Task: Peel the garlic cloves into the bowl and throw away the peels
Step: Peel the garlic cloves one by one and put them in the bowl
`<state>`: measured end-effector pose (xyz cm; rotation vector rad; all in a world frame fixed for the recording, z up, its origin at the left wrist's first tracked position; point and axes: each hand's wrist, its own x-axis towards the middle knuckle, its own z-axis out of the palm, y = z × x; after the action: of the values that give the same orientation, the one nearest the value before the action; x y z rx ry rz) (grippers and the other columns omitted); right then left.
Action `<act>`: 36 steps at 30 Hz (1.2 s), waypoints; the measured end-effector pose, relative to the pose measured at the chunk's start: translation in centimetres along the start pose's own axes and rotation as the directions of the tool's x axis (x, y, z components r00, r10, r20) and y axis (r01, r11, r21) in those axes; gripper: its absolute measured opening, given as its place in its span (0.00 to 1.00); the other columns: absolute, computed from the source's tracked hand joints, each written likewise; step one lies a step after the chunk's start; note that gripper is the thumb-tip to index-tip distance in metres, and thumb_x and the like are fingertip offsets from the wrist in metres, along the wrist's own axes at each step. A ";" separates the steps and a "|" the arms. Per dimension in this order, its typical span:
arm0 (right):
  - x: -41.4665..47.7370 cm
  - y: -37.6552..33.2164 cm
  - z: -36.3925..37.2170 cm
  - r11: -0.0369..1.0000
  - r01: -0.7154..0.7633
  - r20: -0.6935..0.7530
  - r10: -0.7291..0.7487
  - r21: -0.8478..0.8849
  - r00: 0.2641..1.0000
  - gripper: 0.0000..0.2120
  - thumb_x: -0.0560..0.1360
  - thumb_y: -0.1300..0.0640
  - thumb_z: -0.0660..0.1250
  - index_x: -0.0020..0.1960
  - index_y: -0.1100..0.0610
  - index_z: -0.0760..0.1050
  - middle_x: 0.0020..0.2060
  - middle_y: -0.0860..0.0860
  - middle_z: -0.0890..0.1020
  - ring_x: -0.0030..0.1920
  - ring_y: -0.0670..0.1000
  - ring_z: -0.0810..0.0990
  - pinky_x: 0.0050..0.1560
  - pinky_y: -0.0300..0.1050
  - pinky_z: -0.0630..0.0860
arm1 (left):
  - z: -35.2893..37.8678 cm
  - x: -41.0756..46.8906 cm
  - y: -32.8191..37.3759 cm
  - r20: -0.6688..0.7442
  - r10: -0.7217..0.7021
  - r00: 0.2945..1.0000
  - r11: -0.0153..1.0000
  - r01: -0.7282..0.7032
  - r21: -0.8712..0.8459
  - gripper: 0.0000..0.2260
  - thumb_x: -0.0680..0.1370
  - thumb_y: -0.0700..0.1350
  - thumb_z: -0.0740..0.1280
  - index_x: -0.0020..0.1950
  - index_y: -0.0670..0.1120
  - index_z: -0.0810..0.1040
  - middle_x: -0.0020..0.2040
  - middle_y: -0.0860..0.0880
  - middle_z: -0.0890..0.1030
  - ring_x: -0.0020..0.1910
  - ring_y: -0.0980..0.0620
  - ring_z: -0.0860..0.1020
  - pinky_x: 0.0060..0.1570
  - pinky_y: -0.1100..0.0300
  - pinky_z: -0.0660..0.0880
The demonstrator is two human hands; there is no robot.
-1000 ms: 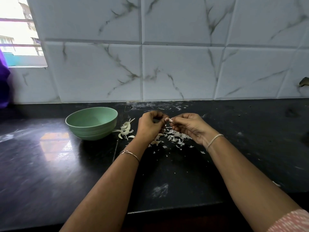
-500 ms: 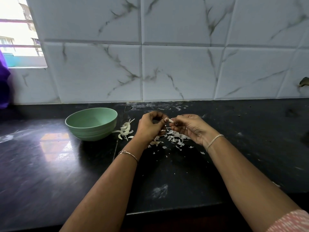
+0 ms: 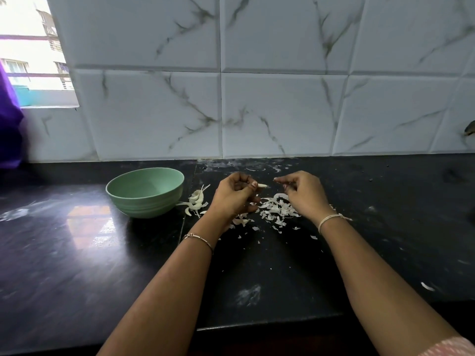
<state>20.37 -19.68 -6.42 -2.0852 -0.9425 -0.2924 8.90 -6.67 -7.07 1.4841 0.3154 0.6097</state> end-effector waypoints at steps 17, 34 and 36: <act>-1.5 -2.6 2.0 0.905 0.298 0.143 -0.266 -0.302 0.953 0.13 0.78 0.46 0.66 0.47 0.54 0.81 0.55 0.48 0.77 0.55 0.50 0.76 0.49 0.43 0.73 | -9.8 -1.9 6.7 -0.372 0.411 0.833 0.711 -0.037 0.702 0.04 0.74 0.41 0.68 0.47 0.48 0.80 0.46 0.48 0.83 0.48 0.47 0.80 0.48 0.61 0.72; 0.0 -11.3 7.8 0.846 0.425 0.527 -0.212 -0.323 0.823 0.11 0.74 0.49 0.70 0.53 0.53 0.80 0.51 0.52 0.83 0.53 0.54 0.80 0.51 0.48 0.77 | -14.3 -1.4 6.6 -0.233 0.285 0.930 0.525 0.052 0.850 0.04 0.76 0.41 0.68 0.50 0.47 0.81 0.51 0.48 0.83 0.56 0.48 0.77 0.53 0.60 0.70; 0.1 -11.8 8.4 0.811 0.430 0.528 -0.182 -0.396 0.830 0.09 0.74 0.53 0.69 0.52 0.55 0.79 0.51 0.54 0.82 0.53 0.57 0.80 0.51 0.48 0.76 | -13.9 -1.5 6.4 -0.203 0.310 0.929 0.539 0.004 0.842 0.05 0.76 0.41 0.68 0.51 0.47 0.80 0.47 0.49 0.82 0.54 0.49 0.77 0.51 0.62 0.69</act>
<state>11.10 -8.62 -4.90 -2.5308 -1.6695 -0.2205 -1.20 3.86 -2.20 2.3674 0.8389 0.9325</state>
